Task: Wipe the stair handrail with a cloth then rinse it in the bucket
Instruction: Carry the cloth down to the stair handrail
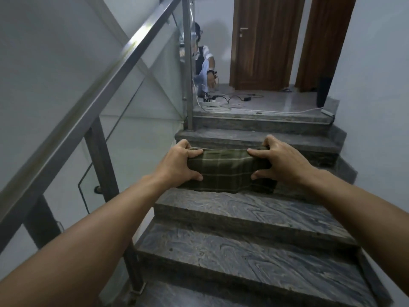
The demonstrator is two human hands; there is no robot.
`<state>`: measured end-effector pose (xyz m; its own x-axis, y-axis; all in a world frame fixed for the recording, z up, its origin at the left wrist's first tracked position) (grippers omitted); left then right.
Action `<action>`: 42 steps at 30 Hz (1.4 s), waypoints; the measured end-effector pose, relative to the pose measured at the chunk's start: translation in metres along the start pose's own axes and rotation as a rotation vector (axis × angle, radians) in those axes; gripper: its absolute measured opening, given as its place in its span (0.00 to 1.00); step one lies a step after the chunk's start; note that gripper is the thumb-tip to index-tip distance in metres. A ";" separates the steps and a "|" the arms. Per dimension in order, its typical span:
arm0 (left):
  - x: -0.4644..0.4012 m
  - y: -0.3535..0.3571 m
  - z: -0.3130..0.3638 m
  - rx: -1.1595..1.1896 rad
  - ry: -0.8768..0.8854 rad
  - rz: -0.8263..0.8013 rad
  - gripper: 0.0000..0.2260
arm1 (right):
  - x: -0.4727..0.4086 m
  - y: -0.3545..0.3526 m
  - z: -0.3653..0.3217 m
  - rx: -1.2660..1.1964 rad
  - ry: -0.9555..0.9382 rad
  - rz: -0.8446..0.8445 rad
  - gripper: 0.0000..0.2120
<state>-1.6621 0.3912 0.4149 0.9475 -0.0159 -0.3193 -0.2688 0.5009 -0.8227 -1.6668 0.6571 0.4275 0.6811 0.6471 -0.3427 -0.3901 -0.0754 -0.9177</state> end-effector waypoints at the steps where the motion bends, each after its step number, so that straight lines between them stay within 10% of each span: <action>1: -0.010 -0.008 0.004 -0.002 -0.008 0.009 0.36 | -0.012 -0.007 0.008 -0.004 -0.011 0.007 0.35; 42: -0.546 -0.178 0.070 -0.130 -0.183 0.177 0.35 | -0.501 -0.126 0.367 -0.030 -0.193 0.078 0.31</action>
<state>-2.1196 0.3714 0.7682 0.8963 0.2244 -0.3825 -0.4414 0.3670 -0.8189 -2.1864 0.6204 0.7889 0.5174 0.7712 -0.3709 -0.4163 -0.1518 -0.8965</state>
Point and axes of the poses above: each hand's wrist, its own x-axis away from the middle knuckle, its own y-axis out of the palm, z = x × y, the point moved 1 cm from there along -x, towards the middle knuckle, and after that the axes turned 14 degrees about -y, right-handed, at the moved point
